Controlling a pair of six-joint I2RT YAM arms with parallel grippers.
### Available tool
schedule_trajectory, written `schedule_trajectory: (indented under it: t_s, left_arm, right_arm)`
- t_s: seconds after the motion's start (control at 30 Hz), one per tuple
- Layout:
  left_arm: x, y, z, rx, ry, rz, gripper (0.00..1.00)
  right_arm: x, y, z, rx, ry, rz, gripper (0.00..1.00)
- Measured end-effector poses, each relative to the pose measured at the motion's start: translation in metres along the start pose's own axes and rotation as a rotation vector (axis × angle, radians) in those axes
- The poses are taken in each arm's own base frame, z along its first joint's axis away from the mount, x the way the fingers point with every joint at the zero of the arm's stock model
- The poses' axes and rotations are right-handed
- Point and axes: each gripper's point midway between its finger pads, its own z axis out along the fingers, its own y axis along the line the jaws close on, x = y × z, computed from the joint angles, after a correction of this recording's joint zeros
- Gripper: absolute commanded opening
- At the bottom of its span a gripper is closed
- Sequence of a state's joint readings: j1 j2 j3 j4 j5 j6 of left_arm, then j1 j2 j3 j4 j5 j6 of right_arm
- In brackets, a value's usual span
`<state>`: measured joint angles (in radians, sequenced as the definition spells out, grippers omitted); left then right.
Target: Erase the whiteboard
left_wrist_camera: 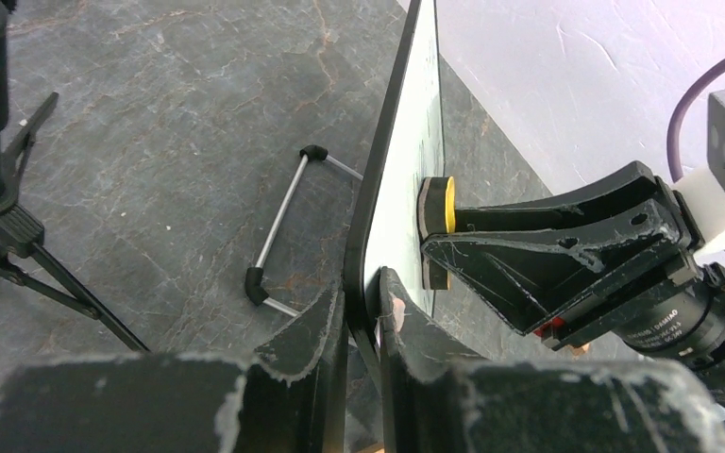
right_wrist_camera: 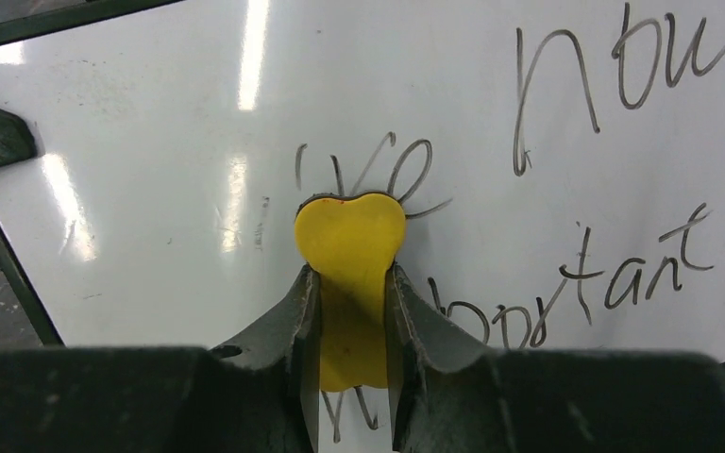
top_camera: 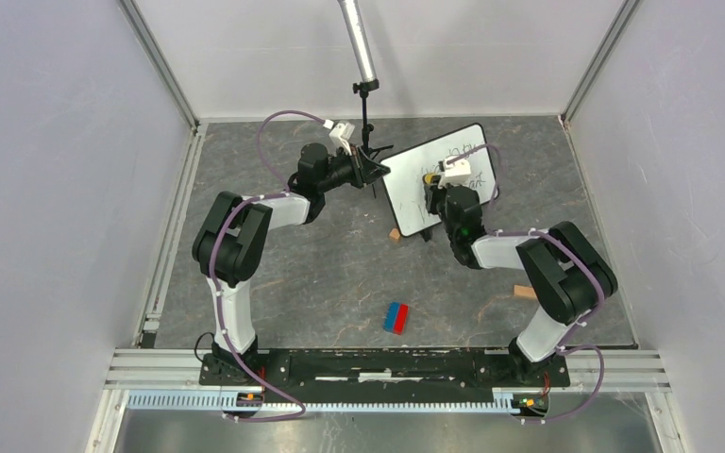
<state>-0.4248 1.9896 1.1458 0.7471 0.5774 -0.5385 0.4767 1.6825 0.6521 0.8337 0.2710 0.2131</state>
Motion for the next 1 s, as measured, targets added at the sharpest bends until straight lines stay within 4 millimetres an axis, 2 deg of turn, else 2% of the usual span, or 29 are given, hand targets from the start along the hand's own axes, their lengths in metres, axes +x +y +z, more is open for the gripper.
schedule_trajectory:
  t_s: [0.1,0.23,0.33,0.5,0.57,0.73,0.83,0.93,1.0]
  left_arm:
    - [-0.002,0.003,-0.001,-0.008,-0.005,0.000,0.02]
    - [-0.003,0.004,-0.001,-0.014,-0.005,-0.001,0.02]
    - [-0.003,0.005,-0.001,-0.018,-0.005,-0.002,0.02]
    - [-0.004,0.007,0.001,-0.025,-0.007,-0.002,0.02]
    - [-0.004,0.008,0.002,-0.024,-0.006,-0.002,0.02]
    - [-0.004,0.007,0.002,-0.021,-0.005,-0.002,0.02]
    - [-0.003,0.005,0.003,-0.017,-0.003,-0.001,0.02]
    - [-0.003,0.004,0.004,-0.013,-0.002,0.001,0.02]
    - [-0.003,0.004,0.004,-0.012,-0.001,0.001,0.02]
  right_arm:
    - [-0.006,0.014,0.007,-0.004,-0.011,-0.066,0.09]
    - [-0.020,0.057,0.012,-0.075,-0.053,-0.123,0.09]
    - [-0.027,0.066,0.017,-0.080,-0.062,-0.138,0.09]
    - [-0.030,0.051,0.025,-0.086,-0.055,-0.072,0.09]
    - [-0.034,0.033,0.031,-0.064,-0.057,-0.029,0.09]
    - [-0.041,-0.026,0.043,0.040,-0.060,0.062,0.09]
    - [-0.041,-0.049,0.045,0.080,-0.057,0.092,0.08]
    - [-0.040,-0.052,0.046,0.078,-0.053,0.093,0.08]
    - [-0.040,-0.046,0.045,0.065,-0.052,0.084,0.08]
